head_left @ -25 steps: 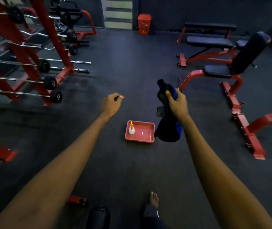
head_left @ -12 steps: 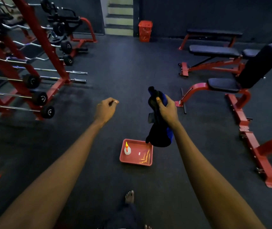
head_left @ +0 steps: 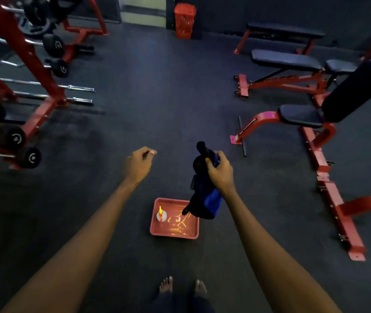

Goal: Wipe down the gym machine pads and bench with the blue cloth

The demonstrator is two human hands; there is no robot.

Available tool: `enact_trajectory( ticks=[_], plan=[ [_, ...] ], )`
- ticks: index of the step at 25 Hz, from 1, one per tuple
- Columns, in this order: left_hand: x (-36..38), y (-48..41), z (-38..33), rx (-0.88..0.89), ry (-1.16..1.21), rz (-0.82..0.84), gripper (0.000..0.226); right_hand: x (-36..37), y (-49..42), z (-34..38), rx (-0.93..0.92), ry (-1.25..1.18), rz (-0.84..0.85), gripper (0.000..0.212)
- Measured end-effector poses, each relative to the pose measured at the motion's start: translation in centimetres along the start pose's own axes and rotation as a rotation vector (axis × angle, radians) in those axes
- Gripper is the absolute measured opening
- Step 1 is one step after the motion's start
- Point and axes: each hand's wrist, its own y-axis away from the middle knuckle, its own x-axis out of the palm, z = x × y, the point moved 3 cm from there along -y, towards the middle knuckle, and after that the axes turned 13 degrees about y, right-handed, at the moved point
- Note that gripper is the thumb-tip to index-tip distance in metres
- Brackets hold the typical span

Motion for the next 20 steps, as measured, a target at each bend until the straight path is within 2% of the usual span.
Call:
enact_trajectory(
  ticks=[5,9,11,18,20],
  plan=[
    [5.9,-4.3,8.0,-0.105,0.033,0.046,0.019,9.4,-6.2,-8.1,0.118,0.099,0.065,0.017],
    [14.2,-7.4,20.7,-0.157,-0.002,0.136,0.016,21.8,-10.8,-20.5,0.186,0.186,0.197,0.019],
    [18.5,-8.9,27.9,-0.178,-0.002,0.166,0.016,28.1,-12.6,-27.4,0.190,0.234,0.211,0.021],
    [31.1,-10.7,49.0,-0.148,0.052,0.090,0.019,47.5,-15.4,-48.5,0.181,0.368,0.251,0.027],
    [33.3,-9.6,52.7,-0.175,0.067,0.103,0.018,50.9,-15.0,-51.8,0.184,0.396,0.351,0.031]
  ],
)
